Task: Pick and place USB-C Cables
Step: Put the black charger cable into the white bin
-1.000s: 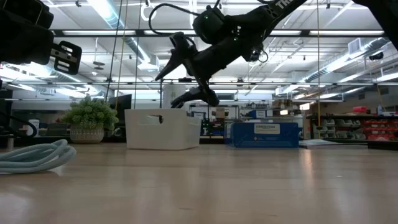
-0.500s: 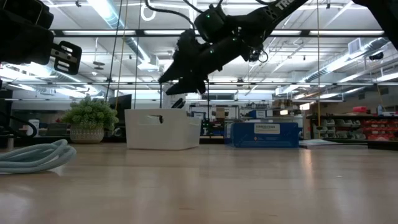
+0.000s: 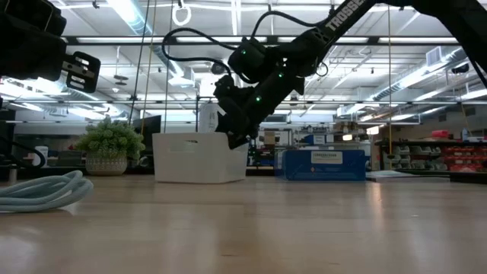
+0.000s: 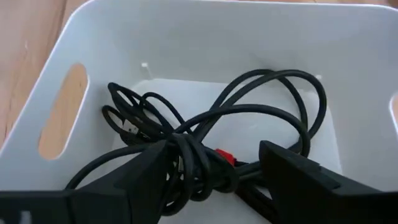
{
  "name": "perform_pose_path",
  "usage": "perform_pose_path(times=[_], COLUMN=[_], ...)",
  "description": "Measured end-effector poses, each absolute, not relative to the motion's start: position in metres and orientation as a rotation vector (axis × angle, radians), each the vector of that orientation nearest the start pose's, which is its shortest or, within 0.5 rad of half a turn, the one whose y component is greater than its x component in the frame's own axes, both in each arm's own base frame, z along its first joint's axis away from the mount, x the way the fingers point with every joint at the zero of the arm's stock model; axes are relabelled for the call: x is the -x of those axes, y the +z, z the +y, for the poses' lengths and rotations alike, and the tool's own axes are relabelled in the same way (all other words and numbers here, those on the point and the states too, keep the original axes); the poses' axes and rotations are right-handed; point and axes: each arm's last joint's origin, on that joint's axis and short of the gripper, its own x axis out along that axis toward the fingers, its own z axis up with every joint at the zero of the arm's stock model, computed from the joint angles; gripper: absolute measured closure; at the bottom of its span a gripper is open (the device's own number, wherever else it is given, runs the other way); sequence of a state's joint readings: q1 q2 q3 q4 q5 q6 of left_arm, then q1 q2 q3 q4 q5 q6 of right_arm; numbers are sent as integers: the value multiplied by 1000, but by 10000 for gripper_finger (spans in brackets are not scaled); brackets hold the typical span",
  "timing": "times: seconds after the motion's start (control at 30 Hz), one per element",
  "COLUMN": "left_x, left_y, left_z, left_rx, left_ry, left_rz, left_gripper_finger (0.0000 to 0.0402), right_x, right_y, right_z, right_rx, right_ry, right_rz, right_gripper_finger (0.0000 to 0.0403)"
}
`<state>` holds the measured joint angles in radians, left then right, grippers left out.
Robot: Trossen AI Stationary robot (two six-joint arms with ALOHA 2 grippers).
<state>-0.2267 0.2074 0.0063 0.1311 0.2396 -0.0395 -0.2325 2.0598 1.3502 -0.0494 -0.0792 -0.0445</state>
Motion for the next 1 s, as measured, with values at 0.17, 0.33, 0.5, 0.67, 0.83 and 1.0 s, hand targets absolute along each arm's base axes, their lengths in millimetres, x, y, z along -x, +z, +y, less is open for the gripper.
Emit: perform_pose_path(times=[0.17, 0.33, 0.5, 0.67, 0.83, 1.0], left_x=[-105, -105, -105, -105, -105, -105], left_y=[161, 161, 161, 161, 161, 161], left_z=[-31, -31, -31, -31, -31, -31], left_rx=[39, 40, 39, 39, 39, 40], left_ry=[-464, -464, -464, -464, -464, -464], left_rz=[84, 83, 84, 83, 83, 83], left_gripper_finger=[390, 390, 390, 390, 390, 390], right_x=[-427, -423, -412, -397, -397, -411], right_y=[164, 188, 210, 226, 217, 182], right_z=[-98, -98, -94, -89, -90, -86], right_rx=[-83, -72, -39, 36, 47, 35], right_ry=[-140, -148, -125, -85, -65, -26], right_rz=[722, 659, 673, 749, 795, 843], right_gripper_finger=[149, 149, 149, 149, 149, 149])
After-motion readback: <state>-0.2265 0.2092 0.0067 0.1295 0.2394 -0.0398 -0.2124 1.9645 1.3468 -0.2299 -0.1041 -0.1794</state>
